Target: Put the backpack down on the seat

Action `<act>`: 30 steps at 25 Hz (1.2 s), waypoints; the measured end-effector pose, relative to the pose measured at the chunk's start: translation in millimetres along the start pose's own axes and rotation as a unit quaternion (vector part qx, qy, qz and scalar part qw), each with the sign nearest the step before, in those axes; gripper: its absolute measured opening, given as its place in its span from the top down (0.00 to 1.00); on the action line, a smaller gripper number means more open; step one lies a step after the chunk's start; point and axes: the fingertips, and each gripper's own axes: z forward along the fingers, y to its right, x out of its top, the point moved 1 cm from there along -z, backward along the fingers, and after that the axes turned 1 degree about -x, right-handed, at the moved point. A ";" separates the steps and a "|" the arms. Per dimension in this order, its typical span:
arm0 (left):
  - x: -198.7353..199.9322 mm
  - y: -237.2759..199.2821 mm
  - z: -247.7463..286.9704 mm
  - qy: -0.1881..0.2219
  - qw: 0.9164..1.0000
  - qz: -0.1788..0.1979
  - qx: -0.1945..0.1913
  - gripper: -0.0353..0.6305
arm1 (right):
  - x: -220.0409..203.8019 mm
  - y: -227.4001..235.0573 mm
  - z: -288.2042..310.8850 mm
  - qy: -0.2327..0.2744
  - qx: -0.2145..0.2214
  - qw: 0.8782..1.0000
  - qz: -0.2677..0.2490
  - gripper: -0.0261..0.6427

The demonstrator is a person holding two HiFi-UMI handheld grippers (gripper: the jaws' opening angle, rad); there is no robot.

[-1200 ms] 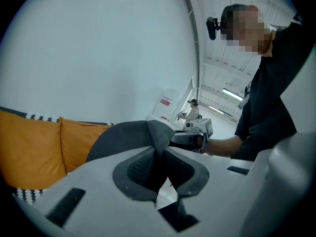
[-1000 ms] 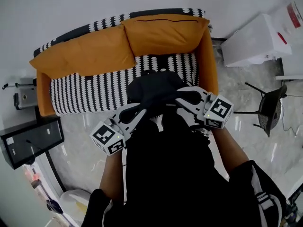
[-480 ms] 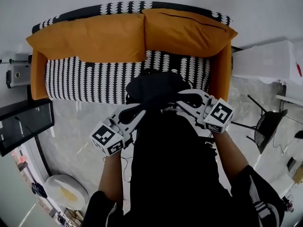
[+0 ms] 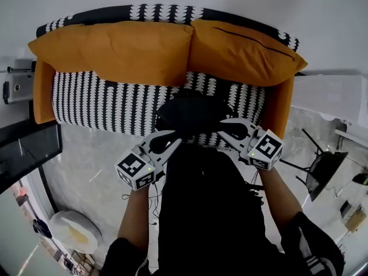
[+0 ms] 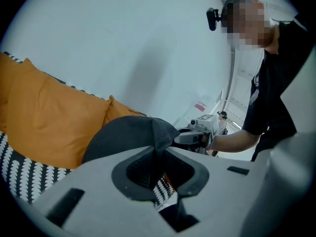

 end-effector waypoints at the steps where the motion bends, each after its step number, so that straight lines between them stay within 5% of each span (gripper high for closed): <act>1: 3.5 -5.7 1.2 0.005 1.000 -0.004 -0.003 0.87 | 3.1 4.9 4.1 0.001 0.000 1.000 -0.001 0.90; 12: 44.9 -73.5 15.9 0.017 1.000 0.001 -0.006 0.87 | 38.8 62.1 51.3 0.012 -0.018 1.000 -0.014 0.90; 30: 85.3 -141.5 59.8 -0.019 0.999 0.030 0.001 0.87 | 61.3 147.0 85.4 0.030 -0.071 0.997 0.005 0.90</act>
